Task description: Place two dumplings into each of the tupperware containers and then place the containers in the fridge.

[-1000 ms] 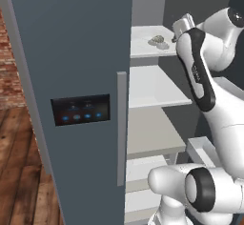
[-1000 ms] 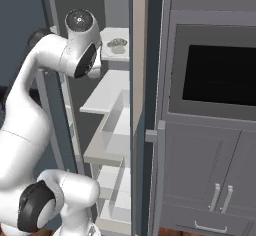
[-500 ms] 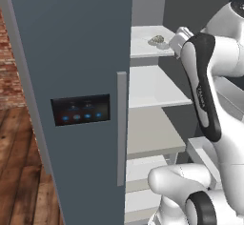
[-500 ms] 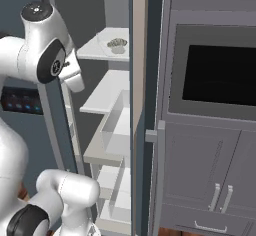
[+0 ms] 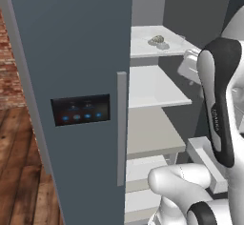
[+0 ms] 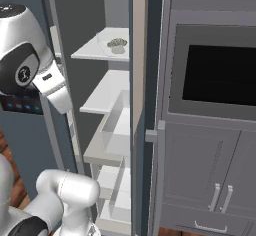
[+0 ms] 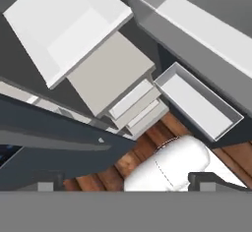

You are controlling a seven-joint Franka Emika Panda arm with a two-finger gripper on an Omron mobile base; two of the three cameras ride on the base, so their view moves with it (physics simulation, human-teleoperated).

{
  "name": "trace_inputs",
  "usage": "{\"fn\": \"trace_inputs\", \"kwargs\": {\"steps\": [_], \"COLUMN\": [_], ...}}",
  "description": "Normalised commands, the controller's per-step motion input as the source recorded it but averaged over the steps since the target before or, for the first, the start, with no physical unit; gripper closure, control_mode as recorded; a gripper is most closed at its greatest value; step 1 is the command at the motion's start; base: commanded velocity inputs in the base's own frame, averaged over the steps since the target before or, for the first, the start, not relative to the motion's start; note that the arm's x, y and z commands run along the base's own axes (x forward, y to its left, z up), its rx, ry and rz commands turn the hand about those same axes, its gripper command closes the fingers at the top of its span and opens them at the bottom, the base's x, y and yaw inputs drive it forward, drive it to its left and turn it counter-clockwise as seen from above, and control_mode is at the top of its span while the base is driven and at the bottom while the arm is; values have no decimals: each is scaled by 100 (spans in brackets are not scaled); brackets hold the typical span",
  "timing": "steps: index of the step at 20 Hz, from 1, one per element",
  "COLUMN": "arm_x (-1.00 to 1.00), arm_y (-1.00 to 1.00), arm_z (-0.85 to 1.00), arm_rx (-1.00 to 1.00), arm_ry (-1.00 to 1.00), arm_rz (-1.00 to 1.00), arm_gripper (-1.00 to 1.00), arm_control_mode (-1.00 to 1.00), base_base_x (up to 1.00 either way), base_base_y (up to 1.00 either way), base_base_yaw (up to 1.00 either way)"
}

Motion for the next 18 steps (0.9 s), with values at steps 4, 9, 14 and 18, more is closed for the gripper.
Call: {"fn": "trace_inputs", "kwargs": {"steps": [4, 9, 14, 18], "arm_x": [-65, -23, -59, -52], "arm_y": [8, 25, 1, -14], "arm_z": [-44, -1, 0, -6], "arm_rx": [-2, -7, -19, -1], "arm_ry": [5, 9, 27, 21], "arm_rz": [21, 2, 5, 16], "arm_gripper": [-100, -100, -100, -100], "arm_control_mode": [-100, -100, -100, -100], "base_base_x": [0, 0, 0, 0], "base_base_y": [0, 0, 0, 0], "base_base_yaw": [0, 0, 0, 0]}}
